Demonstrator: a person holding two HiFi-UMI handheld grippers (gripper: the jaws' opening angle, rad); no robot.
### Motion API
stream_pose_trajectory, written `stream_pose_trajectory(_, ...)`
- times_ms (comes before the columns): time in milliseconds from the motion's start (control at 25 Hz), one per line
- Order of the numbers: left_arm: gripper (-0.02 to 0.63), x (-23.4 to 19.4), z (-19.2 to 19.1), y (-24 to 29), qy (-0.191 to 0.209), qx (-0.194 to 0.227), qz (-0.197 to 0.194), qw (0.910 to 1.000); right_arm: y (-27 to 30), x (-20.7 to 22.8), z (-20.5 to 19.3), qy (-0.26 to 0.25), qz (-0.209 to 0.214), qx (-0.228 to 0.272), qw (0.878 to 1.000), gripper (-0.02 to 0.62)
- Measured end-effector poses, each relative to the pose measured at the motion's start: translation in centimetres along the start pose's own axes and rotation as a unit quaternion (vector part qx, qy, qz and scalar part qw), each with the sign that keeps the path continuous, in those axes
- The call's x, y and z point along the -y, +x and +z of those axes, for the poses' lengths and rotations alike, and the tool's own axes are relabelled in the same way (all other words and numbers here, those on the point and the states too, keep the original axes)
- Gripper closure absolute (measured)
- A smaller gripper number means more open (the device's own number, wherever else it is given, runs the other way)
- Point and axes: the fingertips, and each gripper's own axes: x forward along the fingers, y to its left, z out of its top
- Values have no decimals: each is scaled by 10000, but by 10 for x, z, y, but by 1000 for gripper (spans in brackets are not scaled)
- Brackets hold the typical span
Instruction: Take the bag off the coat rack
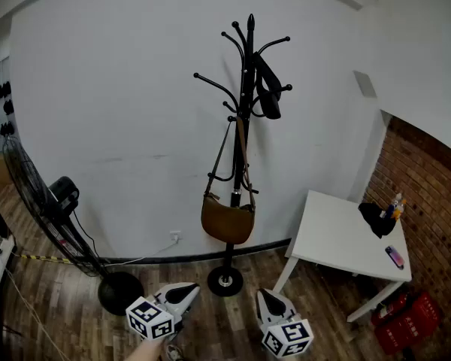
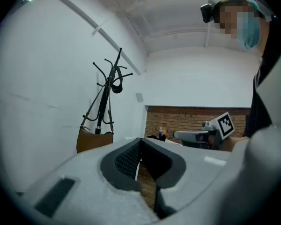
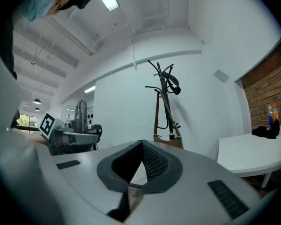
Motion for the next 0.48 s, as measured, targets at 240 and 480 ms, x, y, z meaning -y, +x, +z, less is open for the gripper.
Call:
stream_pose_trajectory(240, 597, -8, -7, -5, -37, -5, 98, 9999, 9, -5, -1, -55, -26, -59, 10000, 598)
stream_pose_trajectory(480, 530, -24, -13, -6, 5, 121, 266, 9996, 29, 0, 0, 3, -47, -5, 10000, 576)
